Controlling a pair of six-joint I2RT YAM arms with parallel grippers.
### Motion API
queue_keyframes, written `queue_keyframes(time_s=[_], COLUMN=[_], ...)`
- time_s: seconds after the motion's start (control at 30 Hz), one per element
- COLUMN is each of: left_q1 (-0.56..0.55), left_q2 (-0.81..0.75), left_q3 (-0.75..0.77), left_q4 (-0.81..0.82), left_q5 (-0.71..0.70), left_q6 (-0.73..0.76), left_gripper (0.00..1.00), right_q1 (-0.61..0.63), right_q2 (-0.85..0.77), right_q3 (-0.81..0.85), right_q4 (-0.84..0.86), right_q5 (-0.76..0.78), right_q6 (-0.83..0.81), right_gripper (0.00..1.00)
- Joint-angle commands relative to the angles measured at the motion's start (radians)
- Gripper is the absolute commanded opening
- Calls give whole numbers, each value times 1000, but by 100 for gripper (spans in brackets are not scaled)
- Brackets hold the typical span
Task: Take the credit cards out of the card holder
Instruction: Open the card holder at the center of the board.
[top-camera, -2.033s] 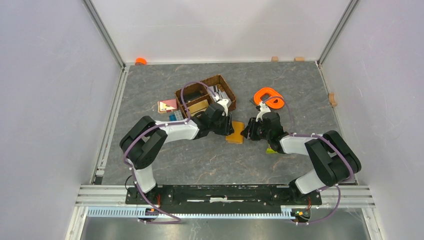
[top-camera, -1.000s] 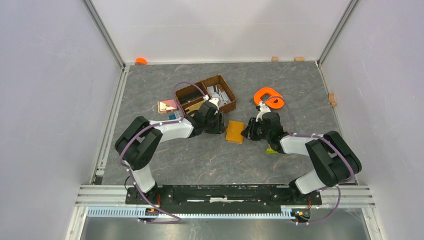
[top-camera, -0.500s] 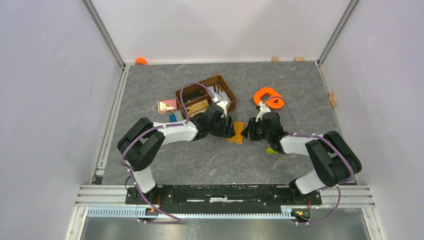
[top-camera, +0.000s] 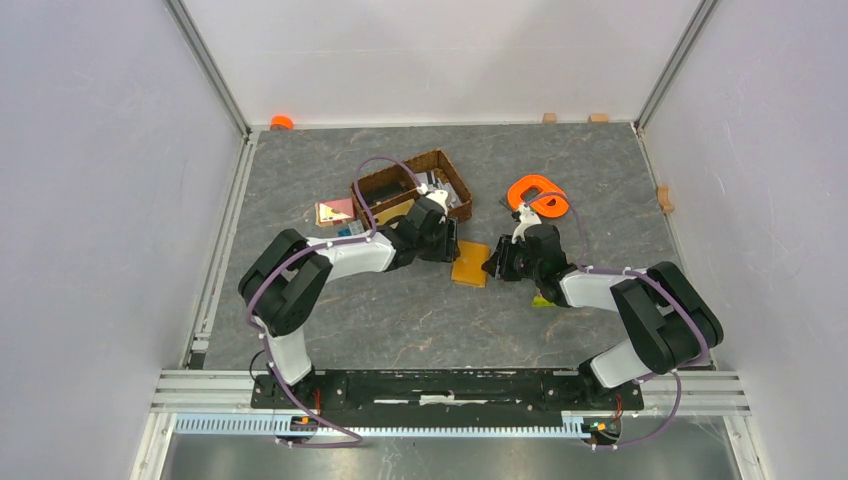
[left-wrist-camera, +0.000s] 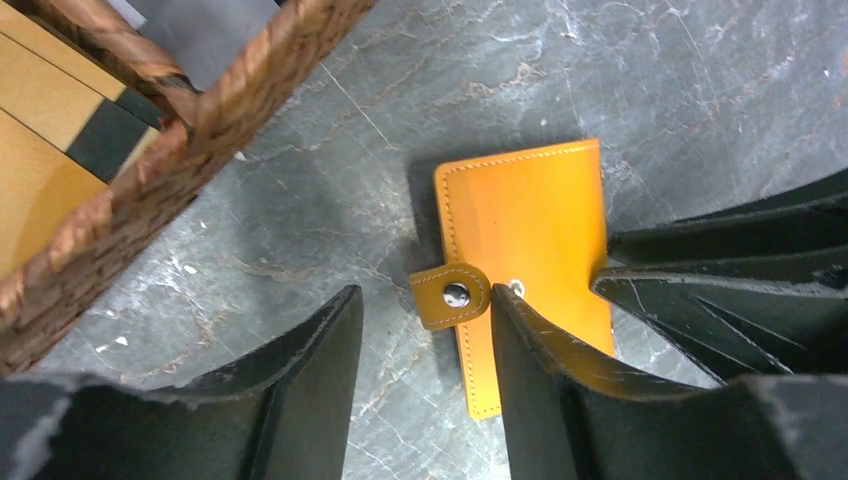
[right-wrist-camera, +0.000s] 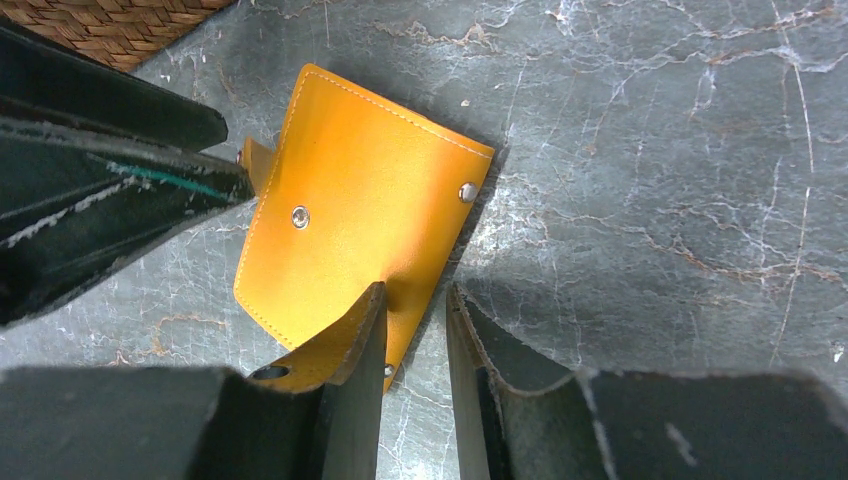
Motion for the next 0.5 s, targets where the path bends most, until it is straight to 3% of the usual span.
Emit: queue_keyframes(time_s=[0.0, 0.13, 0.23, 0.3, 0.4, 0.47], left_q1=[17, 40, 50, 52, 53, 54], left_q2=[25, 4, -7, -3, 9, 21], left_q3=[42, 13, -11, -8, 1, 13], left_q4=[-1, 9, 35, 32, 26, 10], left_q5=[-23, 6, 45, 51, 68, 71], left_q6=[40, 18, 7, 4, 0, -1], left_gripper=[51, 34, 32, 34, 49, 52], right_q1=[1, 1, 1, 0, 0, 1], right_q2=[16, 20, 27, 27, 24, 23], right_q3=[14, 14, 16, 18, 17, 17], right_q4=[-51, -52, -51, -52, -50, -50], right_q5=[11, 15, 12, 11, 7, 7], right_q6=[-28, -30, -30, -29, -29, -28], right_gripper=[33, 33, 33, 33, 33, 33])
